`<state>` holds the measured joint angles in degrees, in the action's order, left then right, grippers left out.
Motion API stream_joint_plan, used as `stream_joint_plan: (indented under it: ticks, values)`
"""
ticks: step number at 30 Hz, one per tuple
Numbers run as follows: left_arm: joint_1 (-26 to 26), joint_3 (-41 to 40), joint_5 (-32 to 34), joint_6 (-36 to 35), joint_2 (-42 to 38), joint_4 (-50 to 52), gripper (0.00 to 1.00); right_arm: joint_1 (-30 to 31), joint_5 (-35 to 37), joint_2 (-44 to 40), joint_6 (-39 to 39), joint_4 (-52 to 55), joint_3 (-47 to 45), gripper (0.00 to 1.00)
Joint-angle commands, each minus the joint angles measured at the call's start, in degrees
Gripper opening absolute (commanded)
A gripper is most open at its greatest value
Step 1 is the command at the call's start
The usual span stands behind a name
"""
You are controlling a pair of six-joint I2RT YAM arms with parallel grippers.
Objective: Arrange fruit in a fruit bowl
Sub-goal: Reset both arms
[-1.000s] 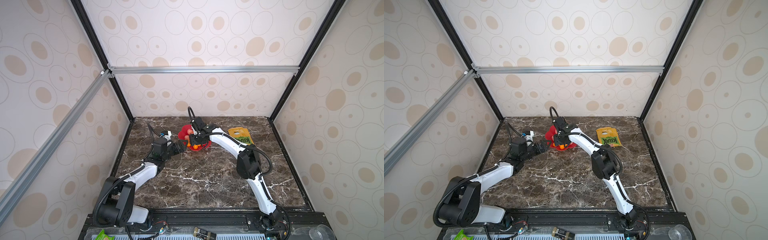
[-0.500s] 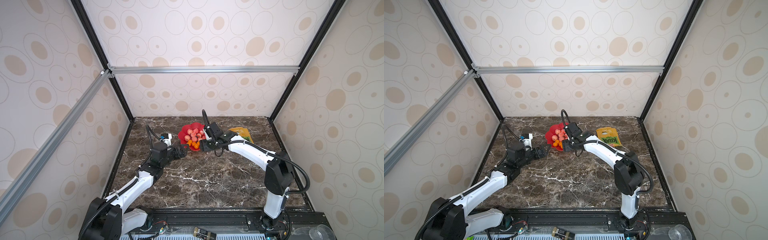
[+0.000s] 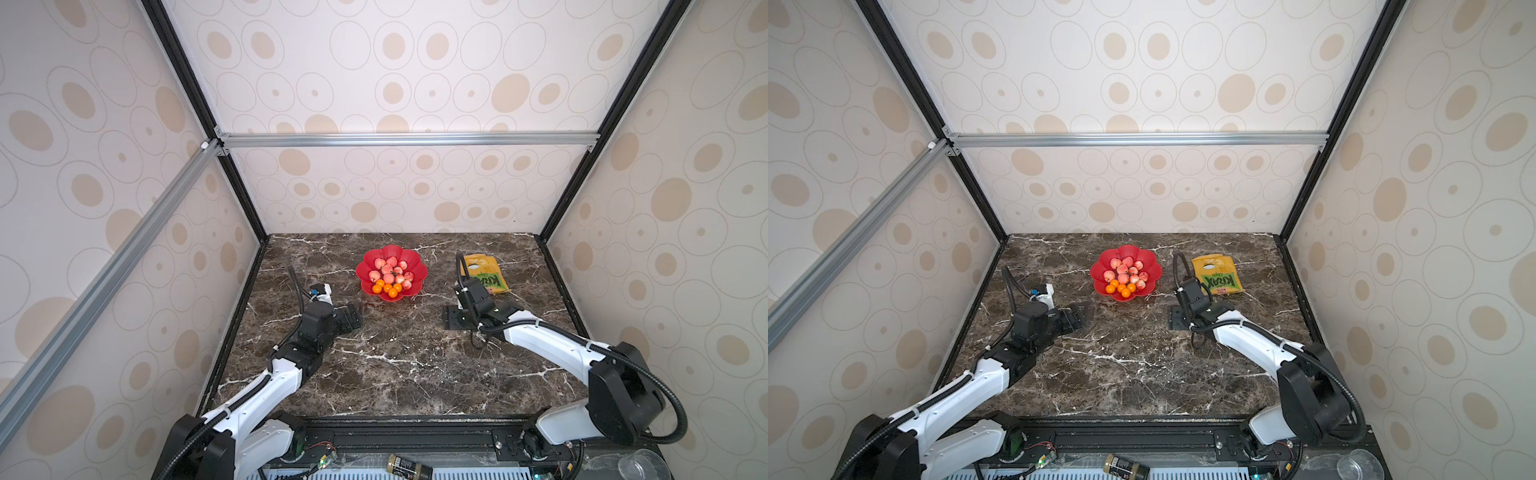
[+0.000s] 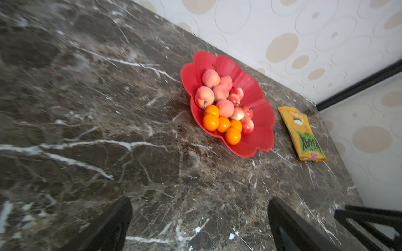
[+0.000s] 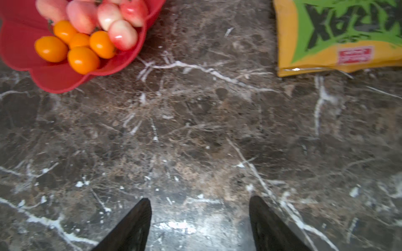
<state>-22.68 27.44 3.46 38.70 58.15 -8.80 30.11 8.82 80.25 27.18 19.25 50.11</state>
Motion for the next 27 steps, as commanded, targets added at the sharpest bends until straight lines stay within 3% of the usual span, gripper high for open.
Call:
stream_joint_plan:
  ticks: [1,4,7,11,14,19,27]
  values:
    - [-0.1,-1.1,12.3,-1.7,-4.9,2.0,0.98,-2.8,3.0,-6.0,1.1,-5.0,-4.3,0.78]
    - [-0.1,-3.0,15.9,-3.4,-9.1,-0.2,0.98,-4.4,7.2,-11.1,-0.3,-6.3,-7.8,0.81]
    - [0.1,-4.6,16.8,-6.1,-11.8,-4.2,0.98,-4.6,15.4,-16.4,-1.3,-7.4,-10.9,0.94]
    - [0.2,-11.9,10.9,-17.8,-13.7,-20.8,0.98,-5.7,21.6,-22.9,-5.6,-14.6,-16.4,0.96]
    - [0.1,-15.9,11.9,-23.4,-15.8,-29.0,0.98,-7.3,22.3,-25.3,-10.4,-22.0,-20.4,0.99]
    - [1.3,-14.5,18.3,-30.5,-14.0,-28.1,0.98,-11.3,22.1,-22.8,-15.9,-30.0,-23.1,1.0]
    - [2.4,-19.5,21.8,-40.2,-6.0,-40.2,0.98,-16.5,20.3,-12.4,-21.9,-36.7,-21.7,1.0]
